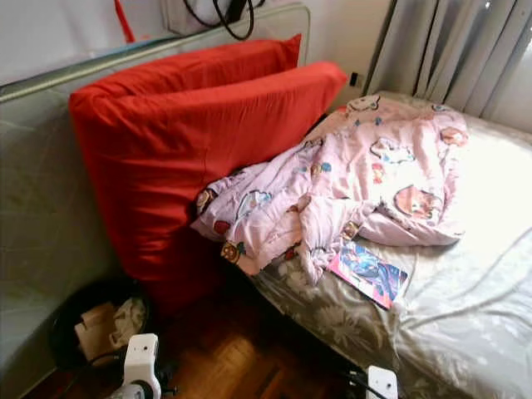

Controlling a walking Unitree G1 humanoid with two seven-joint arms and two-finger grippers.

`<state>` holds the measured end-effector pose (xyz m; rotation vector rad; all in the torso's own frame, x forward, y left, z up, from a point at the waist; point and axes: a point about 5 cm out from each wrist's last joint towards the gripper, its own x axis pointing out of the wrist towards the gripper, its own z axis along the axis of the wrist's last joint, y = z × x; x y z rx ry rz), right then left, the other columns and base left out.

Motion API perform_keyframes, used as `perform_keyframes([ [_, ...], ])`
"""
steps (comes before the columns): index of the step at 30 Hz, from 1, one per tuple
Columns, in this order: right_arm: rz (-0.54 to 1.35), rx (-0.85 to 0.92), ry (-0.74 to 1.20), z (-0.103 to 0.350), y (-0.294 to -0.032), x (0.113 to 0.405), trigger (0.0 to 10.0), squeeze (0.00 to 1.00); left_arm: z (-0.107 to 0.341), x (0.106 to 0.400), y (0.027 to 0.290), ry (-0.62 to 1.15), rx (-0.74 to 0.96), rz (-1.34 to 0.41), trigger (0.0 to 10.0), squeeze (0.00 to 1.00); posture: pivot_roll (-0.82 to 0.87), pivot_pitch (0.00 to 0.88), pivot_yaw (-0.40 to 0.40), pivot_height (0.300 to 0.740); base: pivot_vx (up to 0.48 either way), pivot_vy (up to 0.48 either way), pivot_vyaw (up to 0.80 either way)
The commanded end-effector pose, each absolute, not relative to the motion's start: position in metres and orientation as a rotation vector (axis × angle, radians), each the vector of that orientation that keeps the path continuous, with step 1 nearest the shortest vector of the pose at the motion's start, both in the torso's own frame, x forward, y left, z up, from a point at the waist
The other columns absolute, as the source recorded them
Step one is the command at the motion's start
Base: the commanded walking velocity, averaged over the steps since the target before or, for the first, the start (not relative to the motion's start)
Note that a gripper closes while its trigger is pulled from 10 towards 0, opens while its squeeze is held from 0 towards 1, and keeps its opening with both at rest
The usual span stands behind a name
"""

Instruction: Clean up the room

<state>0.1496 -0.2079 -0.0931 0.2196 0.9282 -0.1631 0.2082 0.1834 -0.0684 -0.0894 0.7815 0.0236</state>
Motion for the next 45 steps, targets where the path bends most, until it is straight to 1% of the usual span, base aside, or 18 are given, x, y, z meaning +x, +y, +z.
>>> perform_keyframes([
  [1,-0.175,0.222,0.93,-0.093,-0.2108,0.1487,10.0,0.0,-0.0702,0.2055,0.183,0.795,-0.105,0.032,10.0,0.0,-0.01,0.016,-0.034,0.74,0.262,0.0,-0.76],
  [12,-0.177,0.232,0.923,-0.0927,-0.2103,0.1492,10.0,0.0,-0.07,0.2057,0.1834,0.794,-0.106,0.033,10.0,0.0,0.0,0.017,-0.033,0.74,0.263,0.0,-0.14],
  [27,-0.178,0.237,0.933,-0.0935,-0.2099,0.1478,10.0,0.0,-0.0703,0.2051,0.1837,0.795,-0.105,0.032,10.0,0.0,0.0,0.023,-0.031,0.74,0.263,0.0,-0.78],
  [29,-0.176,0.235,0.932,-0.0935,-0.21,0.1477,10.0,0.0,-0.0706,0.2047,0.184,0.798,-0.101,0.036,10.0,0.0,0.0,0.024,-0.031,0.74,0.0,0.0,-0.77],
  [45,-0.181,0.233,0.922,-0.0934,-0.2098,0.1472,10.0,0.0,-0.0714,0.2032,0.1845,0.802,-0.11,0.035,10.0,0.0,-0.01,0.025,-0.024,0.74,0.0,0.0,0.0],
])
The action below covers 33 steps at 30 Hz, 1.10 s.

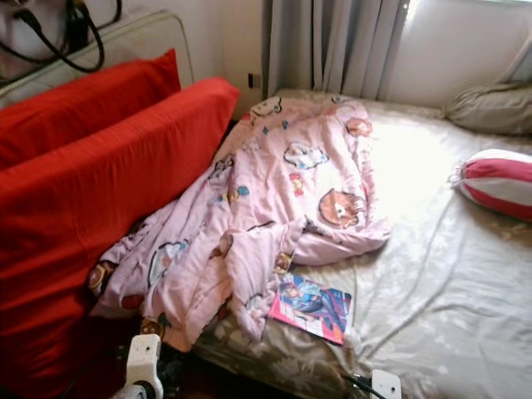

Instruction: Clean up the room

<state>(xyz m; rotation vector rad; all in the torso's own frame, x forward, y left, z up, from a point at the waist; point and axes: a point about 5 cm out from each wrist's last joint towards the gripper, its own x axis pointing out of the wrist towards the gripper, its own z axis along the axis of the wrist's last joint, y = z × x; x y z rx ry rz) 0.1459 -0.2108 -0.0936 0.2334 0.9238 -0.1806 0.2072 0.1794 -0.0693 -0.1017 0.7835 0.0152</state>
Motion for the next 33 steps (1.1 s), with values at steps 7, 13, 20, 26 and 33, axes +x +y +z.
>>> perform_keyframes([
  [7,-0.171,0.225,0.904,-0.093,-0.209,0.148,10.0,0.0,-0.071,0.202,0.185,0.795,-0.106,0.033,10.0,0.0,-0.03,0.017,-0.018,0.74,0.0,-0.076,0.0],
  [13,-0.163,0.222,0.904,-0.093,-0.21,0.147,10.0,0.0,-0.072,0.201,0.185,0.794,-0.111,0.033,10.0,0.0,-0.03,0.008,-0.023,0.74,0.0,-0.286,0.0],
  [20,-0.167,0.216,0.903,-0.093,-0.212,0.146,10.0,0.0,-0.073,0.201,0.182,0.794,-0.116,0.034,10.0,0.0,-0.03,0.017,-0.034,0.74,0.0,-0.286,0.0],
  [26,-0.173,0.222,0.88,-0.091,-0.214,0.147,10.0,0.0,-0.072,0.201,0.181,0.777,-0.124,0.048,10.0,0.0,-0.02,0.031,-0.042,0.74,0.0,0.0,0.0],
  [33,-0.127,0.233,0.718,-0.073,-0.212,0.184,10.0,0.0,-0.057,0.218,0.191,0.642,-0.137,0.082,10.0,0.0,-0.02,0.04,-0.051,0.74,0.0,0.0,0.0],
])
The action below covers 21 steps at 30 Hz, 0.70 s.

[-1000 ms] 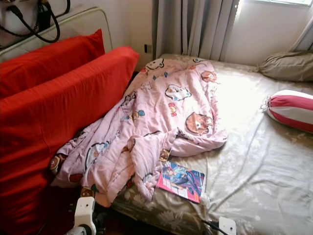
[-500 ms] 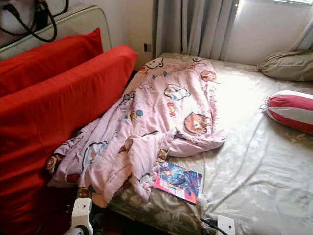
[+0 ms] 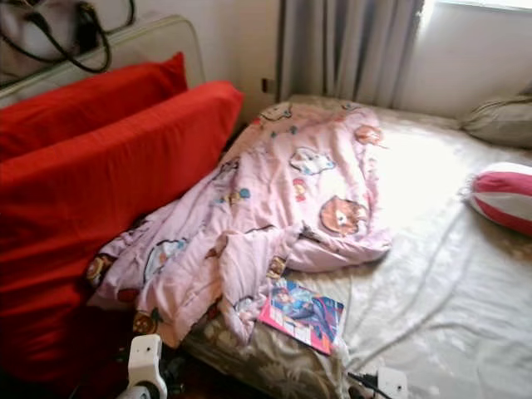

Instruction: Clean up the room

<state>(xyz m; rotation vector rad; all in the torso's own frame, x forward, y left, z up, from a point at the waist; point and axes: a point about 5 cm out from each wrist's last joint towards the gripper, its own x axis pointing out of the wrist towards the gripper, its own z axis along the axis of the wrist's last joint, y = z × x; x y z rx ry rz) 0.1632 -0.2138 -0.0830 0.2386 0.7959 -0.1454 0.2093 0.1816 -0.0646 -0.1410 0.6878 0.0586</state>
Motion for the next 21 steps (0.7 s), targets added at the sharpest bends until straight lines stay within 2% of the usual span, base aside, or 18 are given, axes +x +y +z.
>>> perform_keyframes([
  [1,-0.086,0.207,0.594,-0.049,-0.206,0.225,10.0,0.0,-0.041,0.237,0.208,0.553,-0.133,0.095,10.0,0.0,-0.01,0.039,-0.053,0.74,0.0,0.0,0.0],
  [3,-0.077,0.192,0.526,-0.036,-0.204,0.243,10.0,0.0,-0.027,0.25,0.215,0.481,-0.114,0.093,10.0,0.0,0.0,0.037,-0.057,0.74,0.0,0.0,0.0],
  [9,-0.02,0.177,0.432,-0.02,-0.203,0.261,10.0,0.0,-0.005,0.265,0.225,0.326,-0.111,0.098,10.0,0.0,0.0,0.035,-0.056,0.74,0.0,0.0,0.0],
  [17,-0.059,0.134,0.295,-0.002,-0.207,0.272,10.0,0.0,0.015,0.274,0.224,0.176,-0.077,0.039,10.0,0.0,0.01,0.035,-0.057,0.74,0.0,0.0,0.0],
  [21,-0.111,0.167,0.202,0.008,-0.211,0.275,10.0,0.0,0.025,0.28,0.221,0.115,-0.081,0.008,10.0,0.0,0.0,0.041,-0.048,0.74,0.0,0.0,0.0],
])
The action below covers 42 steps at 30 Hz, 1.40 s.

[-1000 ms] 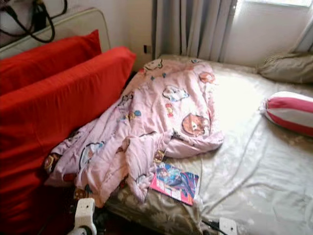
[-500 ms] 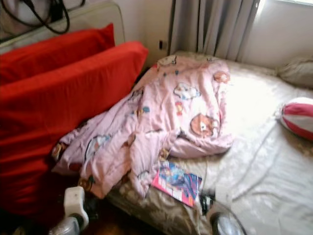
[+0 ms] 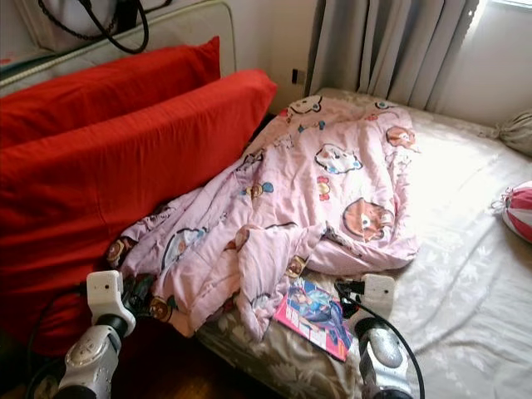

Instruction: Clean up the room

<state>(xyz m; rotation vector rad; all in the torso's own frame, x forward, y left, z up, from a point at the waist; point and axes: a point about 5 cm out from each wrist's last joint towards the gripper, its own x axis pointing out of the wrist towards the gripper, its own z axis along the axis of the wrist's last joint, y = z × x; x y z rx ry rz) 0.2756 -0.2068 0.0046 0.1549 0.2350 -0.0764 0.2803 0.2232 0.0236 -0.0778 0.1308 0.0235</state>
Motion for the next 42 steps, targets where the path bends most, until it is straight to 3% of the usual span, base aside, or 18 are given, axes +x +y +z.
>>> perform_keyframes([
  [1,-0.125,0.162,0.184,0.009,-0.213,0.274,10.0,0.0,0.026,0.28,0.219,0.104,-0.08,-0.003,10.0,0.0,-0.01,0.043,-0.043,0.74,0.0,0.0,0.0],
  [22,-0.194,0.079,0.181,0.004,-0.227,0.253,10.0,0.0,0.051,0.286,0.208,-0.011,0.027,-0.114,10.0,0.0,-0.05,0.0,-0.021,0.74,0.0,0.0,0.0],
  [32,-0.186,0.092,0.169,0.007,-0.225,0.258,10.0,0.0,0.059,0.292,0.21,-0.033,0.001,-0.087,10.0,0.0,-0.03,0.027,-0.042,0.666,0.0,0.0,0.0],
  [42,-0.16,0.095,0.162,0.009,-0.221,0.26,10.0,0.0,0.065,0.295,0.211,-0.044,0.001,-0.08,10.0,0.0,-0.03,0.046,-0.047,0.666,0.0,0.0,0.0],
])
